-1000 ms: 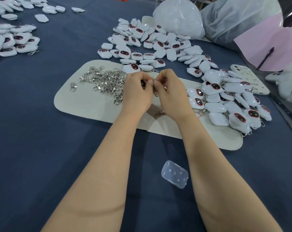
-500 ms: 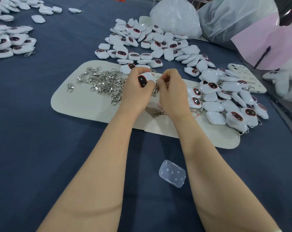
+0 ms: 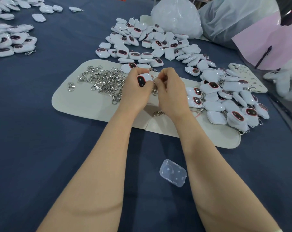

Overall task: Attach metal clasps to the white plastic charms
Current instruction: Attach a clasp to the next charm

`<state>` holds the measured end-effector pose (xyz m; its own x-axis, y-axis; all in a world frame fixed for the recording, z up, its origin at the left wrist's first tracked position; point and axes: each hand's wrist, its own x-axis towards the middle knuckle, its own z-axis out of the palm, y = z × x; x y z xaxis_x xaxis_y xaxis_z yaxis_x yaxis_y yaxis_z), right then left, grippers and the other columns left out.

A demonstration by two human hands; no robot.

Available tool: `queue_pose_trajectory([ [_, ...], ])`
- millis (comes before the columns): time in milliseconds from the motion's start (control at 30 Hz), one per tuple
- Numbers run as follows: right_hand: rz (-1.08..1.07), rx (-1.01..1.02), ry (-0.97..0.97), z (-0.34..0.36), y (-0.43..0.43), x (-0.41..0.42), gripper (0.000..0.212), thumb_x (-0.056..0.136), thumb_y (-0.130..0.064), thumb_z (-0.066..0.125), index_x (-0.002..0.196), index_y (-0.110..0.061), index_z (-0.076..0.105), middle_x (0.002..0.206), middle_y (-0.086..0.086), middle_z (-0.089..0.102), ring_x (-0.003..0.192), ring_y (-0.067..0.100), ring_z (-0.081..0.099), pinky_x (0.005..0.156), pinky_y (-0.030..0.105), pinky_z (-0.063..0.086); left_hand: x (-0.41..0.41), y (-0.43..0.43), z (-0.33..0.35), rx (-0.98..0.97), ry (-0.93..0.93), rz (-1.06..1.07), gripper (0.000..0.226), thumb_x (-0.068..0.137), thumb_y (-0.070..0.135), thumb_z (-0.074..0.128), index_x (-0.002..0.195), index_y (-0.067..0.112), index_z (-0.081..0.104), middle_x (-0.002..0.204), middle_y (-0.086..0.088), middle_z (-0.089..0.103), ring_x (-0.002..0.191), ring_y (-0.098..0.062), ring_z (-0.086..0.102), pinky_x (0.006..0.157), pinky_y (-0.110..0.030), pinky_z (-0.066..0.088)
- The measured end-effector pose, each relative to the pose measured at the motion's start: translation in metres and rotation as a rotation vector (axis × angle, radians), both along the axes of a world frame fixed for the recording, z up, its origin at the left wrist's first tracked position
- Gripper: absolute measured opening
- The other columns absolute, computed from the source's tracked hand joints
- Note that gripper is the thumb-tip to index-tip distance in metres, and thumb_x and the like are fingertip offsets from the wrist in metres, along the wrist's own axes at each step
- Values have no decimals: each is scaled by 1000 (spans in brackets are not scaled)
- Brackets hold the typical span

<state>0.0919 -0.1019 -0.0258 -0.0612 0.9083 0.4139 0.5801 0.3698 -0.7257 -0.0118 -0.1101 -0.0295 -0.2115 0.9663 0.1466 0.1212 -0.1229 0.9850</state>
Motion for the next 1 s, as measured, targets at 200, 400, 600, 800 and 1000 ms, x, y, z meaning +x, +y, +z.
queue_pose_trajectory([
  [200,-64,13,63,0,1,0,9,94,-5,49,91,-12,46,89,5,57,84,22,54,75,29,42,2,-2,3,44,-57,-5,29,84,6,52,96,31,51,90,7,59,63,-9,52,71,-32,52],
  [400,-45,-14,71,0,1,0,8,94,-5,48,91,-13,45,88,6,58,82,22,55,76,33,44,1,-1,1,31,-38,-20,26,84,7,54,101,27,52,93,7,58,68,-10,53,77,-35,52],
  [600,1,-38,60,2,0,0,7,95,-6,47,91,-12,45,86,5,58,79,24,55,75,35,45,0,-3,2,17,-45,-18,24,86,6,53,99,26,52,87,7,57,50,-2,52,67,-29,52],
  [800,26,-46,40,2,0,4,8,95,-8,49,90,-13,46,82,0,57,80,21,56,73,29,43,0,-5,4,19,-62,-19,23,87,4,51,103,21,52,83,8,57,45,0,50,58,-22,50],
  [1000,7,-65,79,3,2,7,7,94,-8,50,90,-14,47,84,1,59,82,24,58,74,31,46,-1,-6,5,30,-60,-50,25,86,4,53,98,25,53,82,7,57,45,-1,49,57,-21,50],
])
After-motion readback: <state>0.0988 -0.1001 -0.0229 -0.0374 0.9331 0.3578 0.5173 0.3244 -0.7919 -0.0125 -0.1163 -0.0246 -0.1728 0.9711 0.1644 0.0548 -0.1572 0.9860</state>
